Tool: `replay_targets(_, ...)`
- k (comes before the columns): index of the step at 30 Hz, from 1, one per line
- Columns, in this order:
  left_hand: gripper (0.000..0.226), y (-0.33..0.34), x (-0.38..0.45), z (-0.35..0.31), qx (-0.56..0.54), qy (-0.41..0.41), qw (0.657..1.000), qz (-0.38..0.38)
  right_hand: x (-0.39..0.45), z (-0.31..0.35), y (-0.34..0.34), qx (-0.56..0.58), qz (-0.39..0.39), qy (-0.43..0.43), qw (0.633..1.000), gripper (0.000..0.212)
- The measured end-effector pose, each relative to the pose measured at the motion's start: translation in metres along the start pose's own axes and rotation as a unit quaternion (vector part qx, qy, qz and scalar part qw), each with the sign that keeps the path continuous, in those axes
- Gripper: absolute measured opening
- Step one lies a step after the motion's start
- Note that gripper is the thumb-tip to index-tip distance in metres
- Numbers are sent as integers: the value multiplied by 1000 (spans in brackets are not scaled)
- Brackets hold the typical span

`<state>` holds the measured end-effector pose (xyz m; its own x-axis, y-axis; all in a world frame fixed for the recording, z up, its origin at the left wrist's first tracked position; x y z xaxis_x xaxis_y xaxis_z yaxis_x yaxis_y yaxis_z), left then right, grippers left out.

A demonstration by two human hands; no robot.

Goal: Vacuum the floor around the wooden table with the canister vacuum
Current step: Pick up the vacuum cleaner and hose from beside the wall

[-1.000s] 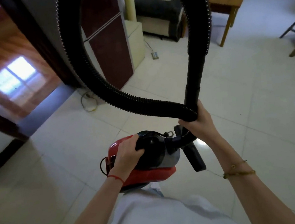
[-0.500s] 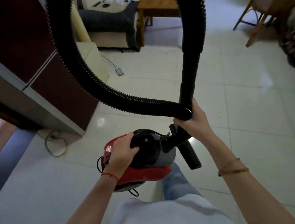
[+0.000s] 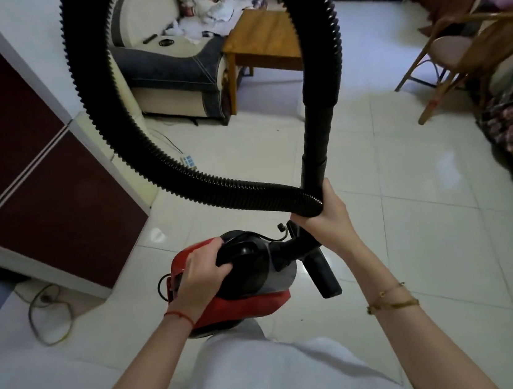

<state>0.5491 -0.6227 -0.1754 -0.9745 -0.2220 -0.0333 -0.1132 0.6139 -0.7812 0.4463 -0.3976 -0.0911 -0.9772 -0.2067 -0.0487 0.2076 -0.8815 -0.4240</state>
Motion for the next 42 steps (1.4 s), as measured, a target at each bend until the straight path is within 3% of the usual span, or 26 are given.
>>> replay_targets(6, 12, 2, 104, -6, -6, 6, 1000, 4, 108, 4, -1, -8, 3, -3, 1000, 36)
replay_targets(12, 11, 7, 229, 6, -2, -41, 999, 28, 230, 0, 10, -26, -4, -1, 1000, 37)
replay_targets(21, 13, 1, 434, 15, 92, -47, 993, 52, 426, 18, 21, -14, 7, 8, 1000, 37)
replay_targets(33, 9, -36, 659, -11, 84, -5, 996, 0, 662, 44, 20, -2, 21, -30, 999, 40)
replay_targets(35, 6, -38, 691, -11, 72, -10, 997, -12, 703, 45, 23, -1, 35, -38, 999, 43)
replay_targets(42, 25, -35, 797, 12, 35, -71, 996, -35, 833, 52, 36, -6, 95, -65, 993, 46)
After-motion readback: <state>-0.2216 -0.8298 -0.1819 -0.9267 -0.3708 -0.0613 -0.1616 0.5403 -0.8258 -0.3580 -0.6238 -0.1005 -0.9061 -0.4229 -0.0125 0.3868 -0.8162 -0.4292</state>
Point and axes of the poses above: each hand's wrist, its own x-axis towards the middle knuckle, its own y-axis out of the palm, z = x × y, the point moved 8 cm from there along x, towards the middle knuckle, and after that the axes turned 2 degrees about -x, right-handed, at the moved point
